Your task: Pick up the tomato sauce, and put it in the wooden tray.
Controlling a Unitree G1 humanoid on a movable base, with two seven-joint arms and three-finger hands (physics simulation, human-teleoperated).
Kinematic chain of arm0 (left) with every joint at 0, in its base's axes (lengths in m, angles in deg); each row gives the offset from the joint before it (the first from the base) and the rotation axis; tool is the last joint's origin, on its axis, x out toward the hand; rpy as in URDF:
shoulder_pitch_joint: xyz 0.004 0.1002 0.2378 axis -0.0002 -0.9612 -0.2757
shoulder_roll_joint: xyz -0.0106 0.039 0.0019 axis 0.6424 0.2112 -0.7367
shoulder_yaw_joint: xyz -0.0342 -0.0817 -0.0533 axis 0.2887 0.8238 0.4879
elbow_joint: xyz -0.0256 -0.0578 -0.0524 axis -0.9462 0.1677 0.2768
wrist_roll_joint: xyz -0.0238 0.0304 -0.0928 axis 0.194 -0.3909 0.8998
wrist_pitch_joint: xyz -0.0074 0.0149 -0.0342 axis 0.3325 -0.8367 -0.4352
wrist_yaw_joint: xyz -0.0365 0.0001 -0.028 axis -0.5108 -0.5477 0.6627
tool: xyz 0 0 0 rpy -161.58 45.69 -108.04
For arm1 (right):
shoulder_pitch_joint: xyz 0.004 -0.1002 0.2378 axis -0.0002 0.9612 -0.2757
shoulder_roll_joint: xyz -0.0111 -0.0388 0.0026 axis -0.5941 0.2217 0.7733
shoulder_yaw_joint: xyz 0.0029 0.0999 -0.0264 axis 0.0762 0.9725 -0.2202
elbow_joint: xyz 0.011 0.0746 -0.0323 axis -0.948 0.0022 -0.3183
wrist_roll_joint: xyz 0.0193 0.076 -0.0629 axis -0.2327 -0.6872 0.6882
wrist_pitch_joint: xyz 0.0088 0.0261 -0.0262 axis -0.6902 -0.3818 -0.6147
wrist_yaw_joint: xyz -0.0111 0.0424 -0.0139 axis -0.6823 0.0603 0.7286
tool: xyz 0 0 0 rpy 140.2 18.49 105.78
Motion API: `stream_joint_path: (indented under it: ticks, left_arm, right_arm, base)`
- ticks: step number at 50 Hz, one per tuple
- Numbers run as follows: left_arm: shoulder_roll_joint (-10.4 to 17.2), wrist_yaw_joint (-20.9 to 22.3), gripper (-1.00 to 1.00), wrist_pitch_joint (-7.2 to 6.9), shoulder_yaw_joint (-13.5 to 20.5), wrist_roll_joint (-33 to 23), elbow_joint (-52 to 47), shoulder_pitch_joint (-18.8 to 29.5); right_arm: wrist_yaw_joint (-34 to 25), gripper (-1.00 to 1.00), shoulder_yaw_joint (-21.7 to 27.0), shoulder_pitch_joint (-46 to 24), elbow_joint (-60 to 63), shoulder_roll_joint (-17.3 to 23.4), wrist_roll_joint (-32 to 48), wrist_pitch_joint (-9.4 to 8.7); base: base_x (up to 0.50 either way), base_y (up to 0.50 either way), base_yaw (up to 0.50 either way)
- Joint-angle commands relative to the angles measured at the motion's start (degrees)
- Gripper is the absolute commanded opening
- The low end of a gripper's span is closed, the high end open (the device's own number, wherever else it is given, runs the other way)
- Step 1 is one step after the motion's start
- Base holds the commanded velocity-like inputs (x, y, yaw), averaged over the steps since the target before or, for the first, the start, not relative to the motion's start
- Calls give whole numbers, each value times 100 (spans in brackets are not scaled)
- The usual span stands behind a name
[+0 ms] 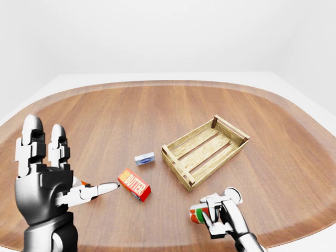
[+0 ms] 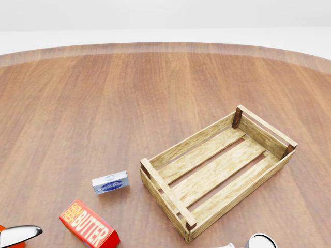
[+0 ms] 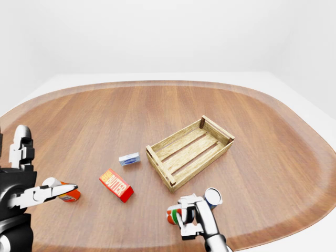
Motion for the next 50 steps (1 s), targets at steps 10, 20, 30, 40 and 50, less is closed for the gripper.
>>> stream_joint_path:
  ticks: [10,20,30,40,50]
  left_arm:
    - [8,-10,100,0,-2,-1,-12,5]
    - [7,-14,100,0,-27,-29,2,11]
    - [10,-18,100,0,-34,-28,14,6]
    - [7,-19,100,0,-72,-54,15,-4]
    - [5,-11,100,0,-58,-31,-35,-33]
  right_arm:
    - [-117,-100,-45,690,1190,97,-181,0]
    - [-163,-100,-18,956,1625,113,-286,0]
    - [-183,-100,-40,1131,1861,122,-315,0]
    - [-106,-100,-89,1138,2082,143,-313,0]
    - [-153,-100,10,1205,2555,98,-435,0]
  base:
    - [0,0,0]
    - [0,0,0]
    - [0,0,0]
    - [0,0,0]
    - [0,0,0]
